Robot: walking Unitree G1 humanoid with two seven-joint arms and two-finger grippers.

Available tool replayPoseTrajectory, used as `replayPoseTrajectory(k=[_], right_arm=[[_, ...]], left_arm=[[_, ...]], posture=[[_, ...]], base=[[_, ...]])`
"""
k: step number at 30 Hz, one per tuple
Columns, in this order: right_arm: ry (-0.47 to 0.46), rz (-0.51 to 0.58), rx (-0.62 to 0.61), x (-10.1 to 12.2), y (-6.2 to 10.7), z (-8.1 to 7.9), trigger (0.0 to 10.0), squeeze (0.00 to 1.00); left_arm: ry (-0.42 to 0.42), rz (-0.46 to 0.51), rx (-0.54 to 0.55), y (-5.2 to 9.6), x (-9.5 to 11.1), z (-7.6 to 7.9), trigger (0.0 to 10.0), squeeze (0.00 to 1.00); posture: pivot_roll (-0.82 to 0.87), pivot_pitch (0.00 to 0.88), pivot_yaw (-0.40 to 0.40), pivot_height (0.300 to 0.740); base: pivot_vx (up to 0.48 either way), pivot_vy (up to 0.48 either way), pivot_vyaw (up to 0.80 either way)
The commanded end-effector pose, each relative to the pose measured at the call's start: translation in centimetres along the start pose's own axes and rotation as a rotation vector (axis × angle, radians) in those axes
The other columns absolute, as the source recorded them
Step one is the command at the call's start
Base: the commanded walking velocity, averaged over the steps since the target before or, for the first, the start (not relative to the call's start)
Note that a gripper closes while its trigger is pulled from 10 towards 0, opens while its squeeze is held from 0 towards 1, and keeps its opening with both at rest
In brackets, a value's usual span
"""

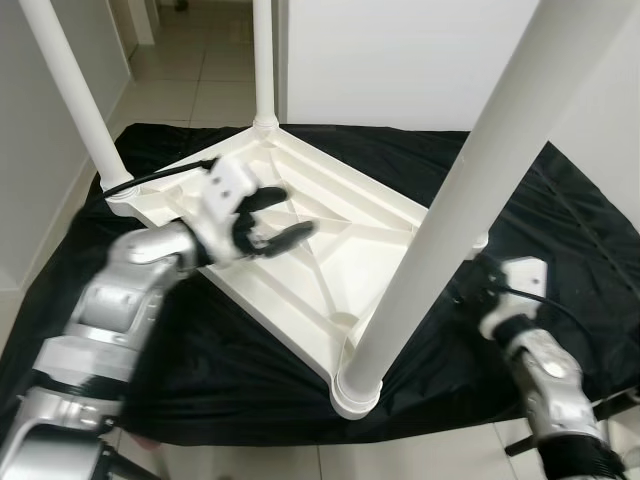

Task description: Building children table

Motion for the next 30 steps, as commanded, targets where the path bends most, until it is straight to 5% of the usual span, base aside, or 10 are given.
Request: replayPoseTrajectory(k=[1, 4, 6, 9, 13, 19, 30], right_arm=[[-0.007, 0.016, 0.005, 0.5, 0.0, 0.2, 10.0, 0.0], [0.007, 0.009, 0.005, 0.5, 0.6, 0.6, 10.0, 0.0], [0.012, 0.005, 0.003, 0.6, 1.1, 0.7, 10.0, 0.0], [0.007, 0.002, -0.002, 0.7, 1.4, 0.8, 10.0, 0.0], [0.006, 0.001, -0.003, 0.7, 1.5, 0.8, 10.0, 0.0], [0.007, -0.028, 0.006, 0.4, 2.3, 0.7, 10.0, 0.0], [0.004, -0.029, 0.015, 0.7, 2.2, 0.4, 10.0, 0.0]], left_arm=[[-0.01, -0.014, -0.064, -0.3, -0.4, 0.8, 10.0, 0.0], [0.049, -0.035, -0.132, 0.6, -1.3, 1.6, 10.0, 0.01], [0.113, -0.014, -0.275, 2.0, -1.3, 3.6, 10.0, 0.0], [0.128, -0.057, -0.408, 3.3, -2.1, 5.4, 10.0, 0.0], [0.11, -0.093, -0.453, 3.8, -2.8, 6.2, 10.0, 0.0], [-0.022, -0.235, -0.506, 3.7, -6.3, 7.6, 10.0, 0.0], [-0.189, -0.344, -0.464, 2.6, -9.2, 7.1, 10.0, 0.0]], posture=[[-0.05, 0.037, -0.002, 0.74], [-0.06, 0.03, 0.013, 0.74], [-0.06, 0.029, 0.018, 0.74], [-0.06, 0.03, 0.012, 0.74], [-0.07, 0.031, 0.014, 0.74], [-0.06, 0.036, 0.01, 0.74], [-0.06, 0.031, 0.012, 0.74]], base=[[0.0, 0.0, 0.0], [0.0, 0.0, 0.0], [0.0, 0.0, 0.0], [0.0, 0.0, 0.0], [0.0, 0.0, 0.0], [0.0, 0.0, 0.0], [0.0, 0.0, 0.0]])
Point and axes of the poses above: a point about 5 cm out from each wrist's last joint towards the gripper, its own y axis pointing back from the gripper into the wrist, its own x axis along the axis of the wrist's last joint, z = x × y, the point moved 4 cm from there along -y, pointing out of the wrist towards the gripper, and after that the axes turned 12 degrees about y, right-handed, at the moved point
